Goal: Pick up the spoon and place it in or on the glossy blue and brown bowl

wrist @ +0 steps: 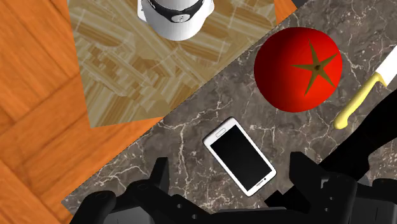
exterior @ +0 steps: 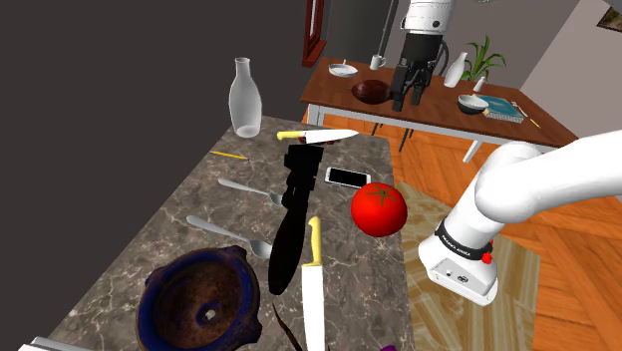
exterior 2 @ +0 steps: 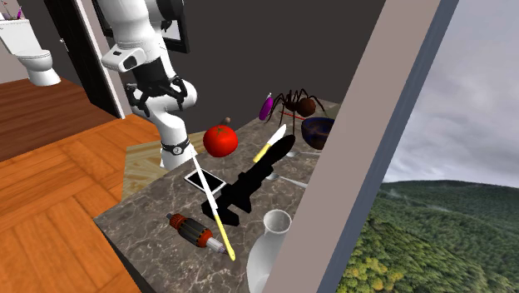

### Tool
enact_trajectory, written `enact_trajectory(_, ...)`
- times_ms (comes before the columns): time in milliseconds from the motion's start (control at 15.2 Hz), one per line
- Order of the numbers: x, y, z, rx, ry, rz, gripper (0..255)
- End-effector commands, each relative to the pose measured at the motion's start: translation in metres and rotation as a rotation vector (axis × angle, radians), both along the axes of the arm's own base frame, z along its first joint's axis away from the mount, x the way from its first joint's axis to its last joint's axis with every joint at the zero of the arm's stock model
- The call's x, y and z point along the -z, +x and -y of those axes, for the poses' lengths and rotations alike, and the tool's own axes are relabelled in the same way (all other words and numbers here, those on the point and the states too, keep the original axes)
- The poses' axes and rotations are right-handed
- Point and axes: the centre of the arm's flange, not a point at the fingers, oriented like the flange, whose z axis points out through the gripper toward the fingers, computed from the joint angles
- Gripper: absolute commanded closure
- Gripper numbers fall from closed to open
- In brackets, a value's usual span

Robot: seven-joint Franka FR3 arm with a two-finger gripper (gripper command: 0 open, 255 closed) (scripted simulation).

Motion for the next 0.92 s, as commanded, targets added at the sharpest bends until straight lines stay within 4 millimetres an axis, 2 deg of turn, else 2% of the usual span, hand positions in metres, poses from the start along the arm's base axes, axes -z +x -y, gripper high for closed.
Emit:
enact_trajectory(0, 0.000, 0.000, 0.000, 0.000, 0.000, 0.000, 0)
enact_trajectory(858, 0.086, 0.085, -0.109, -0.264, 0.025, 0.113, 0)
